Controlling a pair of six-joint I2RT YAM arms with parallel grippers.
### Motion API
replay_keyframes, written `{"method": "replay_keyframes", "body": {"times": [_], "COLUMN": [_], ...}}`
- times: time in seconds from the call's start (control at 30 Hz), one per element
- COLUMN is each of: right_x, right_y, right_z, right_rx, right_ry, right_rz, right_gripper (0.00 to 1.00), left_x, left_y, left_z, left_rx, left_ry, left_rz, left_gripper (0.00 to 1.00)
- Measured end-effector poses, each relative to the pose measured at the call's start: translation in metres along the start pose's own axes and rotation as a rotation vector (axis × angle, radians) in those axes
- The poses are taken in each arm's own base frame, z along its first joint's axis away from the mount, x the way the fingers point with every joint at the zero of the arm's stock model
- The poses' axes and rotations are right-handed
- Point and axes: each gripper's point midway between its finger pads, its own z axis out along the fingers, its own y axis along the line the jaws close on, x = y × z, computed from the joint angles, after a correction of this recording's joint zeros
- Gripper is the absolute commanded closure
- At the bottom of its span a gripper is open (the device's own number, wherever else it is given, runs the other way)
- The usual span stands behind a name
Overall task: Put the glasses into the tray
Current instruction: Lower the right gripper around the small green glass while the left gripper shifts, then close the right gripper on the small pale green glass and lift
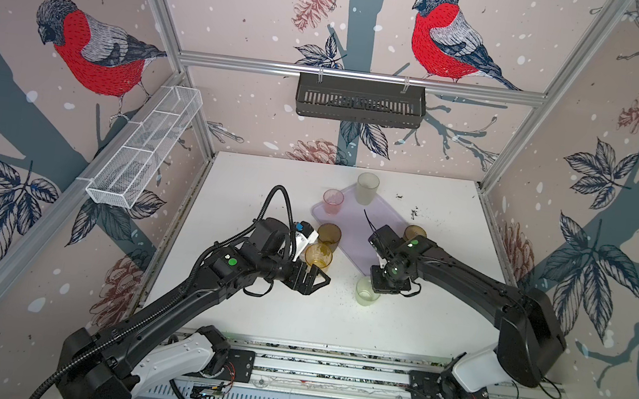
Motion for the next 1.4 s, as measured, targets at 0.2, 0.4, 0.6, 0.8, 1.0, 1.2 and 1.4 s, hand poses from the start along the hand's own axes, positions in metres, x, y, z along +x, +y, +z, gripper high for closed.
{"method": "replay_keyframes", "body": {"times": [0.2,0.4,0.6,0.8,1.0,1.2,1.4], "right_x": [-0.001,-0.001,-0.001,-0.001,-0.009,-0.018,-0.034], "right_y": [0.001,0.0,0.0,0.001,0.004,0.009,0.017], "right_z": [0.001,0.002,0.002,-0.001,-0.008,-0.015,-0.027], "right_rx": [-0.001,0.0,0.002,0.007,0.009,0.013,0.012], "right_ry": [-0.001,0.001,0.001,-0.002,-0.026,-0.036,-0.062], "right_rz": [-0.002,-0.002,-0.002,-0.006,-0.011,-0.016,-0.039], "right_gripper": [0.89,0.9,0.92,0.94,0.96,0.96,0.97], "left_x": [0.0,-0.001,-0.001,-0.001,-0.001,-0.001,-0.001], "left_y": [0.001,0.003,0.003,0.003,0.003,0.004,0.006], "left_z": [0.0,0.0,0.0,0.0,0.001,0.001,0.003], "left_rx": [-0.006,-0.015,-0.015,-0.016,-0.017,-0.019,-0.029], "left_ry": [-0.002,-0.005,-0.005,-0.005,-0.006,-0.003,0.0], "left_rz": [0.001,0.001,0.008,0.012,0.013,0.017,0.015], "left_gripper": [0.01,0.01,0.01,0.01,0.01,0.01,0.01]}}
